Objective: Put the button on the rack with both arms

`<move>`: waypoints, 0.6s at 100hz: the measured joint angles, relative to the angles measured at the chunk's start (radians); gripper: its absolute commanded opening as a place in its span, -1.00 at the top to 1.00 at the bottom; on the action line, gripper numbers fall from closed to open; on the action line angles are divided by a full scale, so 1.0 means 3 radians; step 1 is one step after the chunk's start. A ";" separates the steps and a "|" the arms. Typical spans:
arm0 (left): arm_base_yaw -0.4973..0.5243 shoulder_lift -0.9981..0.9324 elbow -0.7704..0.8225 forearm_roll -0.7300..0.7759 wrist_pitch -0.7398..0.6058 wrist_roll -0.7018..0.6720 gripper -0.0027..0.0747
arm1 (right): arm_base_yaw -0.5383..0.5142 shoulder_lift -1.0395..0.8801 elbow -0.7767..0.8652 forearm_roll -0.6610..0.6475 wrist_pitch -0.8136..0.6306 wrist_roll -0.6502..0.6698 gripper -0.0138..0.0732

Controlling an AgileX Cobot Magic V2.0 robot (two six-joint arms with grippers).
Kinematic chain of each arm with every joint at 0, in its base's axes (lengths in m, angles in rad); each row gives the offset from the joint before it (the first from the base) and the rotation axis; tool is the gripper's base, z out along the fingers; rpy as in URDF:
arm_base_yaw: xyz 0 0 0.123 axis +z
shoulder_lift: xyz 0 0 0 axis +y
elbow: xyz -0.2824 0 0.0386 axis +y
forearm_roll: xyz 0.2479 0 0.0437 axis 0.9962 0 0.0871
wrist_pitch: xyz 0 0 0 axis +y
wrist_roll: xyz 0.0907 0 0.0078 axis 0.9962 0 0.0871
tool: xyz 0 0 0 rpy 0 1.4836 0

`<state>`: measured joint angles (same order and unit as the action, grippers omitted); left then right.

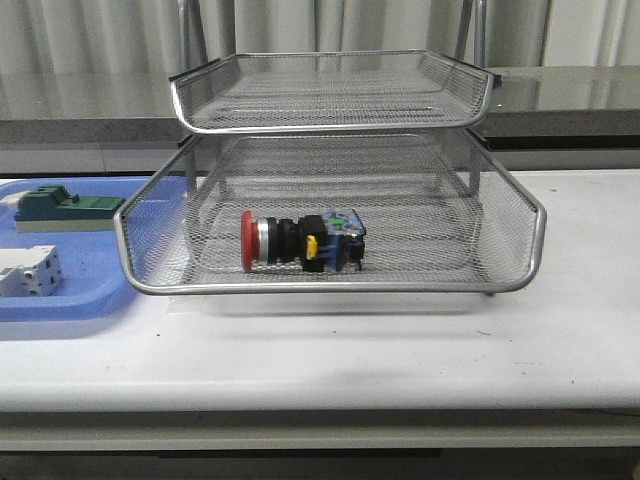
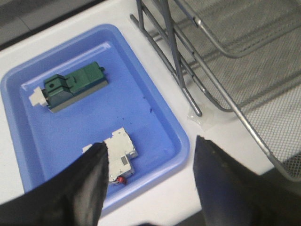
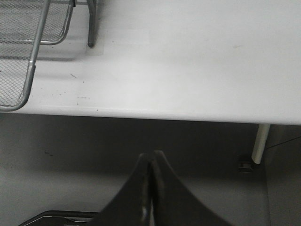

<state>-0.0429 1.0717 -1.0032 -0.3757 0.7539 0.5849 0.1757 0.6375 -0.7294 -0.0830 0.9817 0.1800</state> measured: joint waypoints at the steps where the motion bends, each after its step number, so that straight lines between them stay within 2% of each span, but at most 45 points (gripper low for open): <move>1: 0.0000 -0.0050 0.0060 -0.0016 -0.0065 0.0000 -0.06 | 0.0000 0.0000 0.0000 0.0000 0.0000 0.0000 0.84; 38: 0.0000 -0.1414 0.1590 -0.0412 -0.1385 0.0000 -0.06 | 0.0000 0.0000 0.0000 0.0000 0.0000 0.0000 0.84; 60: 0.0000 -0.2159 0.2224 -0.0805 -0.1978 0.0000 -0.06 | 0.0000 0.0000 0.0000 0.0000 0.0000 0.0000 0.84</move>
<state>-0.0429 0.4240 -0.3360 -0.6172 0.1607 0.5849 0.1757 0.6375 -0.7294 -0.0830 0.9817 0.1800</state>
